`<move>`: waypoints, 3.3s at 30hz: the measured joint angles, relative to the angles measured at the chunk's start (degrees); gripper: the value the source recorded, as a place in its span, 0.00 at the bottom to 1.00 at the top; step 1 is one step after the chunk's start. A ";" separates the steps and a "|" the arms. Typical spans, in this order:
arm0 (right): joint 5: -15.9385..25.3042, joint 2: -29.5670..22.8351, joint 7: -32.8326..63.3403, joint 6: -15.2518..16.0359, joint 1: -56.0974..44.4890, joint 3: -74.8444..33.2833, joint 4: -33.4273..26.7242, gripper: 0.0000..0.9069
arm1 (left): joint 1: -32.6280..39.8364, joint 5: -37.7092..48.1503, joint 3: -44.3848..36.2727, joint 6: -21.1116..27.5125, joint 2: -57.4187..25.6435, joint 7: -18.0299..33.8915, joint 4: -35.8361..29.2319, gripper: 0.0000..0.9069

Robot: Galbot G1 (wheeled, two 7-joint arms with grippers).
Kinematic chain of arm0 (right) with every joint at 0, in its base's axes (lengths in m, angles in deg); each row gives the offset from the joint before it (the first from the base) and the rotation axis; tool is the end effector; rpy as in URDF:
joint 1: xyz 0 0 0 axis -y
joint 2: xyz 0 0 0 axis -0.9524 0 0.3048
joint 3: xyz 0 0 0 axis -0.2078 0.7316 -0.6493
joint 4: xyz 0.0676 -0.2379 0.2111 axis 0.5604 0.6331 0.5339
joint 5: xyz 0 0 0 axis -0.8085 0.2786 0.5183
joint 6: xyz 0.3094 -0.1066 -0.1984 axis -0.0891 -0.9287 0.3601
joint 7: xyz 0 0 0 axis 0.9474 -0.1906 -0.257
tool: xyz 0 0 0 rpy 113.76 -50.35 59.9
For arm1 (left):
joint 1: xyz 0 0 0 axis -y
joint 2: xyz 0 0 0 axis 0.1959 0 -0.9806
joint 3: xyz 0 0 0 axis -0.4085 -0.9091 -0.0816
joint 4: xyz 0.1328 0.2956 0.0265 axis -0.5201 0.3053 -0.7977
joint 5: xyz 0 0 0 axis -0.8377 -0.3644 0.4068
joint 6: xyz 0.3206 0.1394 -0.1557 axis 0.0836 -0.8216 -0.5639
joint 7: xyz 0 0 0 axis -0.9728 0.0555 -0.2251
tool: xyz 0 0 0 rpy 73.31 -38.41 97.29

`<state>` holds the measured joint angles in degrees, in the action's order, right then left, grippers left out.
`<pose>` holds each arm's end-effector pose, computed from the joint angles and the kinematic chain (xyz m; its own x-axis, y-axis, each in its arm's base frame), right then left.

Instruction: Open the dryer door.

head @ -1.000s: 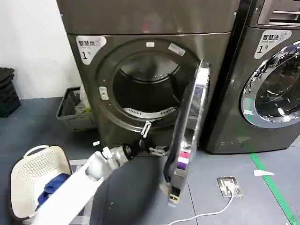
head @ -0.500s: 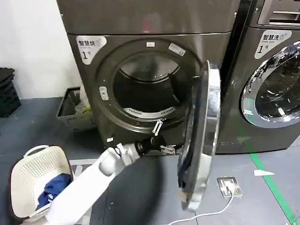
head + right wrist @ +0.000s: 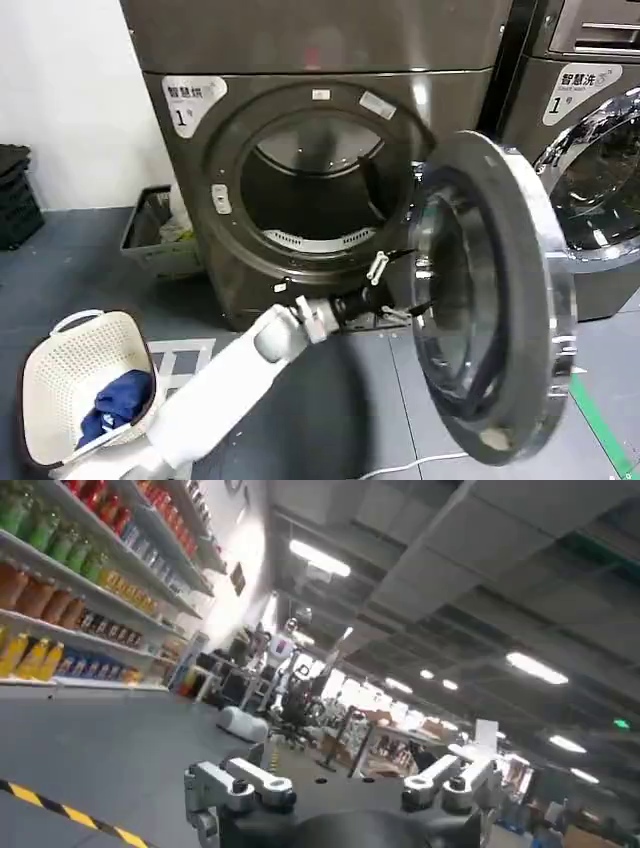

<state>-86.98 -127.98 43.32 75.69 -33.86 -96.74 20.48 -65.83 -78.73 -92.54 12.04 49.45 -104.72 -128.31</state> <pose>-0.0768 -0.3671 -0.1810 -0.0116 0.9770 -0.2128 0.9124 -0.0768 -0.4020 0.4683 -0.1636 -0.2395 -0.2237 0.9349 -0.2756 0.6417 0.3541 0.6803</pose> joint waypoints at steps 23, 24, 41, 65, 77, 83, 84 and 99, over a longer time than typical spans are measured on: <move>0.19 -1.05 -0.08 0.03 0.59 1.40 1.16 1.00 | 6.39 -1.43 -4.96 8.00 11.01 6.15 10.16 1.00; 0.23 -1.08 -0.08 0.03 0.63 1.49 1.22 1.00 | 6.50 -1.41 -5.02 8.13 11.11 6.27 10.38 1.00; 0.80 -2.18 -0.15 -0.13 0.87 3.31 2.31 1.00 | 5.99 8.93 -5.80 17.80 12.24 10.45 7.99 1.00; 1.01 -1.89 -0.33 0.06 1.12 3.68 2.62 1.00 | 2.88 12.05 -6.58 21.05 9.12 8.94 -0.05 1.00; 0.55 -1.15 -0.66 1.13 1.22 3.64 2.36 1.00 | -3.98 14.80 -5.91 28.79 -2.77 9.16 -18.65 1.00; 0.24 -0.78 -1.34 0.60 1.33 3.97 2.23 1.00 | -8.40 15.87 -2.39 29.91 -11.95 8.77 -28.07 1.00; 0.21 -0.72 -1.50 0.50 1.43 4.09 2.20 1.00 | -9.31 16.36 -1.64 30.26 -13.59 8.69 -29.55 1.00; -1.21 0.75 -3.28 0.33 2.52 6.70 2.12 1.00 | -29.90 27.70 21.39 38.26 -35.68 14.60 -45.82 1.00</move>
<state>-88.19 -127.24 40.03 76.02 -31.34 -90.04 22.60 -95.73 -51.03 -71.15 50.30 13.77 -90.12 -174.13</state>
